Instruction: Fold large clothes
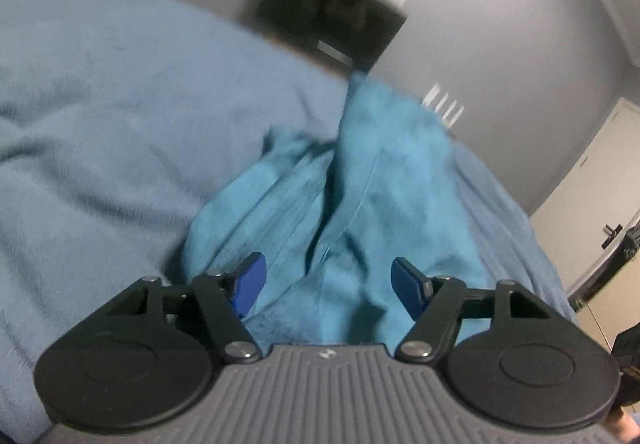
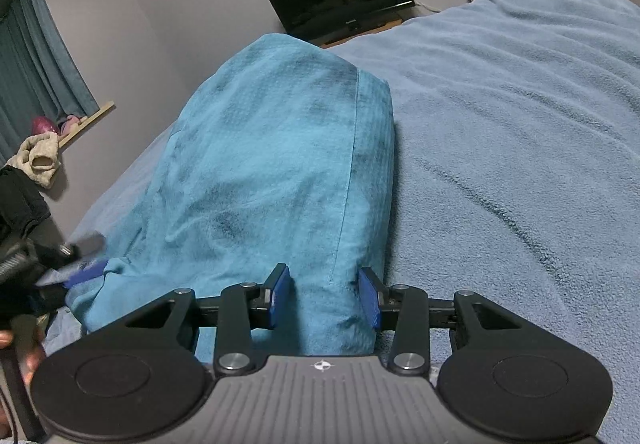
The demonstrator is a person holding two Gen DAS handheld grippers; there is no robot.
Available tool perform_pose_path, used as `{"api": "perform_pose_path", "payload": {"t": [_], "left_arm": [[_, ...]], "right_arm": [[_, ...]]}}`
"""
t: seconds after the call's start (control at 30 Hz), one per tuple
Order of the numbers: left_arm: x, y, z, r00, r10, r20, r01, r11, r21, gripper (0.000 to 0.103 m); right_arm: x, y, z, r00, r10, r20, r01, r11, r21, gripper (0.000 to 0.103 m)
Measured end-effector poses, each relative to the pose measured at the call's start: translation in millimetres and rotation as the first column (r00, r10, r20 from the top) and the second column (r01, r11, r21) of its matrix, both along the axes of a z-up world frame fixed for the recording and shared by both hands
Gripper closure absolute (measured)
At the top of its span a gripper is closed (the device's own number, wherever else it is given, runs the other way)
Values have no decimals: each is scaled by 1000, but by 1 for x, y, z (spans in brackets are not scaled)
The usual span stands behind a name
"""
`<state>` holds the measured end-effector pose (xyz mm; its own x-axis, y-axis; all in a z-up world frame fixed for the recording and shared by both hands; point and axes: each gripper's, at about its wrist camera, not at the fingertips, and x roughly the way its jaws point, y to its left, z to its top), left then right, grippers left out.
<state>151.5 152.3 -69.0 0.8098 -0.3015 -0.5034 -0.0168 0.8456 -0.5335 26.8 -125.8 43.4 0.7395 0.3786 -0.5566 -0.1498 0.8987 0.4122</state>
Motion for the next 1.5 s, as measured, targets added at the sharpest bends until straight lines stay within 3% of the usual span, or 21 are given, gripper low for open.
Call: {"api": "perform_pose_path", "payload": {"t": [0.07,0.13,0.2,0.3,0.4,0.5,0.7,0.8,1.13,1.23,1.27,1.33,1.43,1.5], "left_arm": [[2,6,-4,998,-46,-43,44,998,-34,44],[-1,14,-8,995,-69,-70,65,996,-55,62],[-6,22,-11,996,-58,-67,51,993,-111,90],[-16,25,-5,998,-53,-12,51,986,-158,99],[-27,22,2,999,-31,15,33,990,-134,100],[-32,26,-4,1000,-5,-23,2,993,-122,100],[-34,21,-3,1000,-9,-24,7,997,-78,100],[-35,21,-3,1000,5,-5,-5,998,-62,100],[-42,32,-3,999,33,42,-30,997,-66,100],[-42,34,-5,998,36,46,-32,997,-77,101],[-41,35,-7,998,35,46,-31,996,-81,101],[-41,35,-9,998,31,48,-26,996,-87,101],[-39,34,-12,999,27,36,-24,997,-78,101],[-35,32,-13,999,16,34,-13,997,-73,100]], "right_arm": [[2,2,-1,1000,3,1,-3,1000,0,61],[4,4,-1,1000,9,5,-9,1000,-4,60],[9,8,-3,1000,12,4,-12,1000,-1,60],[19,14,-4,1000,6,3,-6,1000,-12,60],[28,25,-4,1000,11,13,-10,999,-48,56],[34,35,2,999,23,24,-21,996,-85,54],[46,23,28,979,-133,156,145,987,-70,60],[82,35,30,988,-99,121,114,987,-117,76],[179,132,33,982,74,172,-19,954,-299,76],[203,163,30,977,122,173,-52,931,-362,80],[212,171,29,977,137,166,-66,925,-373,87],[226,183,27,977,151,150,-85,924,-373,94],[243,188,31,974,191,126,-141,934,-328,94],[246,178,41,971,196,136,-155,951,-269,89]]}}
